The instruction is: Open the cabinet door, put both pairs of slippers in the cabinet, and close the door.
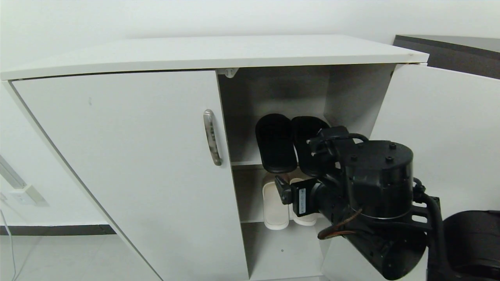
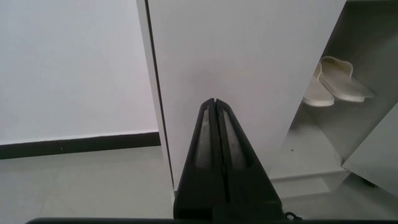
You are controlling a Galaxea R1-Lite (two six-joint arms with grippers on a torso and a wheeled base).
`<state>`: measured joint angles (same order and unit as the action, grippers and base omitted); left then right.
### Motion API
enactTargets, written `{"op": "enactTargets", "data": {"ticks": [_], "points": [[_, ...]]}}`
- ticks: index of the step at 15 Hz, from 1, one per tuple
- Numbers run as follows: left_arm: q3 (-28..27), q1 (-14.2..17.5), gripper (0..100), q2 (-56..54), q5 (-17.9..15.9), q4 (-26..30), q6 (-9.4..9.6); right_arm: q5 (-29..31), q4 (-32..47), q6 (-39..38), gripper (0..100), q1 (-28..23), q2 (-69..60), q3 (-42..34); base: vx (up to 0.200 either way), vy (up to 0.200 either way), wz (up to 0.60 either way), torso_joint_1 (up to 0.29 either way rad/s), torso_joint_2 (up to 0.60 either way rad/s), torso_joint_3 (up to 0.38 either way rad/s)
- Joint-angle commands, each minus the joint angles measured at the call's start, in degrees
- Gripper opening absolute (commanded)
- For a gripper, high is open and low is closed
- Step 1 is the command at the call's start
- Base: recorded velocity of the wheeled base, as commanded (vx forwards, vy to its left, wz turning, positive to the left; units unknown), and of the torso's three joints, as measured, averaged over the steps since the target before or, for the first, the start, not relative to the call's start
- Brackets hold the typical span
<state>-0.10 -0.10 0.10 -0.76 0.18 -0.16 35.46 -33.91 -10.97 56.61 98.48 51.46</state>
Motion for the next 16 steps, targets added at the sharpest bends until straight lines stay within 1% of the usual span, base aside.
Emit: {"op": "enactTargets", "data": {"ticks": [1, 4, 5, 16], "points": [[0.0, 0.0, 0, 0.0, 0.0, 0.0, -0.02, -1.5, -1.6, 0.0, 100, 0.3, -1.4, -3.8, 0.0, 0.0, 0.0, 0.0, 0.0, 0.0], [0.0, 0.0, 0, 0.0, 0.0, 0.1, -0.02, -2.4, -1.7, 0.1, 100, 0.3, -1.0, -4.4, 0.0, 0.0, 0.0, 0.0, 0.0, 0.0], [0.0, 0.0, 0, 0.0, 0.0, 0.1, 0.07, -2.4, -1.7, 0.1, 0, 0.3, -0.9, -4.4, 0.0, 0.0, 0.0, 0.0, 0.0, 0.0], [0.0, 0.0, 0, 0.0, 0.0, 0.0, -0.02, -2.4, -2.0, 0.2, 0, 1.3, -0.7, -5.3, 0.0, 0.0, 0.0, 0.0, 0.0, 0.0]]}}
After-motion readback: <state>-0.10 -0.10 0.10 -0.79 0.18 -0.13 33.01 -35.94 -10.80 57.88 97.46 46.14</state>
